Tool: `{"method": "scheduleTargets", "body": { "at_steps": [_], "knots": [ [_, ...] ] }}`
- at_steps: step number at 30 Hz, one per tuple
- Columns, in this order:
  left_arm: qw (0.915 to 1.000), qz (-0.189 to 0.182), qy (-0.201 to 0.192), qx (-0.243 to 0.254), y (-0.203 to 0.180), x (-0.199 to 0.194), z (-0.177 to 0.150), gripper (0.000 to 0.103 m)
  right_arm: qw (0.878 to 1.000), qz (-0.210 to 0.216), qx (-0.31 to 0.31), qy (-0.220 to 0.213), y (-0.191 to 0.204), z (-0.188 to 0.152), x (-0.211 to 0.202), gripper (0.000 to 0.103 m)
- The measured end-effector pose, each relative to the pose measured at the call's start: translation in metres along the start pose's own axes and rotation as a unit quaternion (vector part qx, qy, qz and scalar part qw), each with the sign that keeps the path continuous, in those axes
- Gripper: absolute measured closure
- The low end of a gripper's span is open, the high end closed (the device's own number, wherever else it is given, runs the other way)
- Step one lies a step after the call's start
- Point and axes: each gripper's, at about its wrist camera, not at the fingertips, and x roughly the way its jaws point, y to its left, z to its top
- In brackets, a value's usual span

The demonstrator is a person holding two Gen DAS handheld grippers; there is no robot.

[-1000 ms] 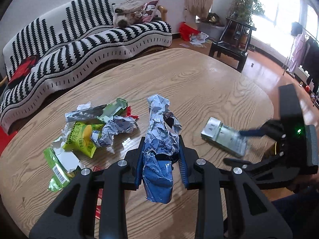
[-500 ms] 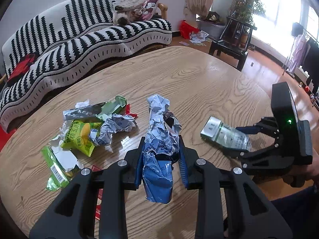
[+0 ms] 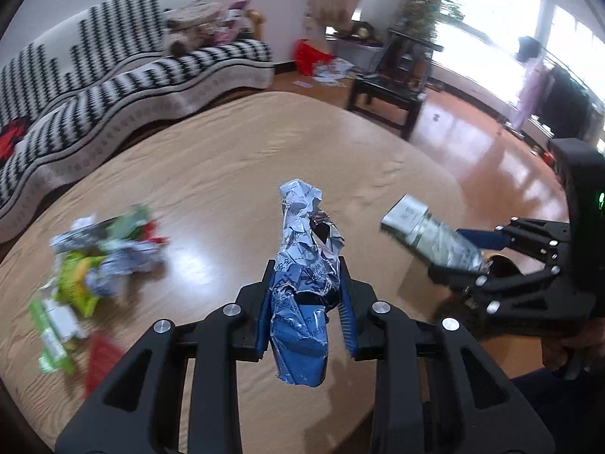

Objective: Collect trash
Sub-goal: 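Lift the foil wrapper and cigarette pack and carry them over the bin, then open both tools to drop the items into the bin, then return to the table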

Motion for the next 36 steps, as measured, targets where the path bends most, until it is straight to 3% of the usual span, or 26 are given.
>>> {"method": "scheduleTargets", "body": {
  "at_steps": [5,7,10,14,19,23,27,33,36],
  "knots": [
    [0.997,-0.065,0.012,0.04,-0.071,0.028,0.007,0.074,0.99,-0.053,0.124,-0.03,-0.077,-0.041,-0.045,0.045],
    [0.994,-0.091,0.019,0.059,-0.103,0.041,0.007,0.074,0.978,-0.078,0.189,-0.038,-0.114,-0.062,-0.062,0.045],
    [0.9856,-0.136,0.036,0.095,-0.162,0.065,0.002,0.074,0.955,-0.111,0.272,-0.039,-0.161,-0.094,-0.078,0.045],
    [0.9708,-0.188,0.059,0.137,-0.232,0.096,-0.01,0.074,0.909,-0.158,0.383,-0.045,-0.217,-0.14,-0.102,0.045],
    [0.9525,-0.251,0.094,0.146,-0.305,0.141,-0.025,0.074,0.869,-0.212,0.444,-0.047,-0.254,-0.176,-0.117,0.045],
    [0.9409,-0.281,0.127,0.141,-0.346,0.174,-0.043,0.074,0.842,-0.226,0.488,-0.047,-0.283,-0.208,-0.128,0.045],
    [0.9334,-0.294,0.151,0.14,-0.371,0.197,-0.056,0.074,0.826,-0.213,0.52,-0.043,-0.296,-0.233,-0.128,0.045],
    [0.9261,-0.305,0.162,0.151,-0.395,0.211,-0.066,0.074,0.819,-0.226,0.526,-0.04,-0.309,-0.237,-0.126,0.045],
    [0.928,-0.301,0.153,0.159,-0.395,0.21,-0.068,0.069,0.815,-0.228,0.532,-0.036,-0.314,-0.238,-0.125,0.043]
  ]
}}
